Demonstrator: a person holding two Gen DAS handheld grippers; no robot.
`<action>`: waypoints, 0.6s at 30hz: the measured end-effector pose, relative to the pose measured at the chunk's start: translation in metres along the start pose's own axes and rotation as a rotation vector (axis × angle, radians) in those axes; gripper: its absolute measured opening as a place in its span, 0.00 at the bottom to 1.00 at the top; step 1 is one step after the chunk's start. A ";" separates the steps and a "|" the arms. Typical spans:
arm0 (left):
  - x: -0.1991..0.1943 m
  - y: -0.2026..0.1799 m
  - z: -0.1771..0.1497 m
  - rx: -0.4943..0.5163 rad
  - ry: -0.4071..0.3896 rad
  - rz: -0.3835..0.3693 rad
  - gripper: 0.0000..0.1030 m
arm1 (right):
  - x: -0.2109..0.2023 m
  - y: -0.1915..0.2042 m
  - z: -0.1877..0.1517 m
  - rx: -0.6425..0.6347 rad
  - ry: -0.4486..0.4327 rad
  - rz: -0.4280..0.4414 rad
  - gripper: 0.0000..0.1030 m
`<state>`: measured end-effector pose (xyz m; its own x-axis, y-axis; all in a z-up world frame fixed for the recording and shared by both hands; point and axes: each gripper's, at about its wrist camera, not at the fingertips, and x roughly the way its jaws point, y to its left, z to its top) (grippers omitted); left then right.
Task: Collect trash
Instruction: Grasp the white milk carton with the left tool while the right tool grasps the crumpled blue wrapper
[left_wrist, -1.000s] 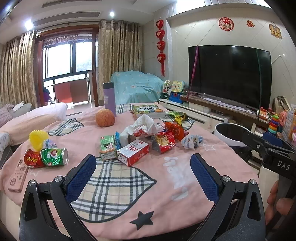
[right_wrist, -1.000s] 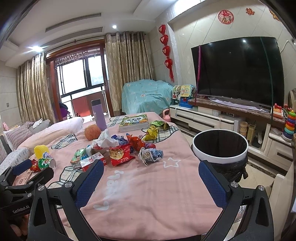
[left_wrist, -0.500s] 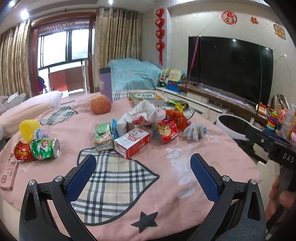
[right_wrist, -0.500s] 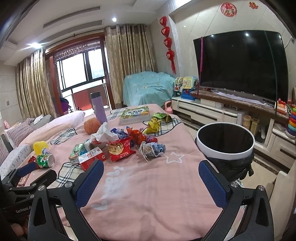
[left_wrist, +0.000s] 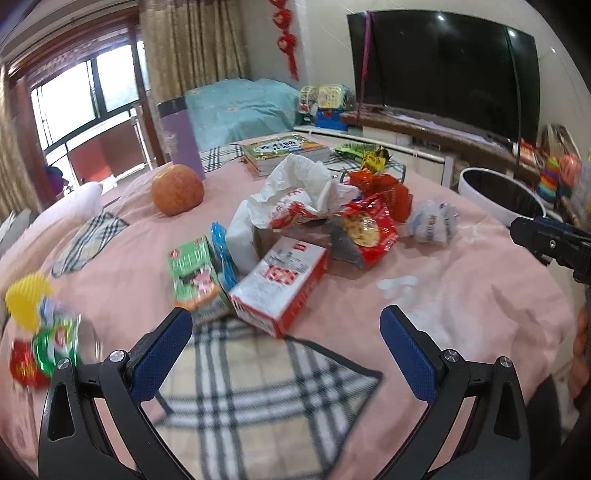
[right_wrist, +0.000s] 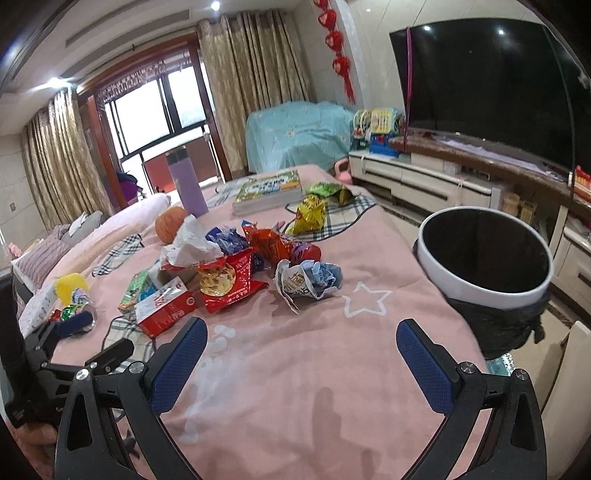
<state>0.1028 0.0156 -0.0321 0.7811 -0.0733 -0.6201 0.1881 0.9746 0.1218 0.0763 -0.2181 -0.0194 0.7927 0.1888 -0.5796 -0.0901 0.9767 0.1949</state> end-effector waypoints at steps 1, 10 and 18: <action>0.005 0.003 0.003 0.010 0.006 -0.006 1.00 | 0.007 0.000 0.002 0.002 0.014 0.002 1.00; 0.049 0.019 0.018 0.062 0.093 -0.012 1.00 | 0.064 -0.003 0.023 0.017 0.120 0.018 0.98; 0.075 0.014 0.015 0.059 0.163 -0.008 1.00 | 0.100 -0.008 0.030 0.041 0.192 0.029 0.94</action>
<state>0.1735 0.0209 -0.0653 0.6737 -0.0414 -0.7379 0.2324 0.9596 0.1584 0.1743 -0.2101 -0.0552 0.6604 0.2368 -0.7126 -0.0833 0.9662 0.2439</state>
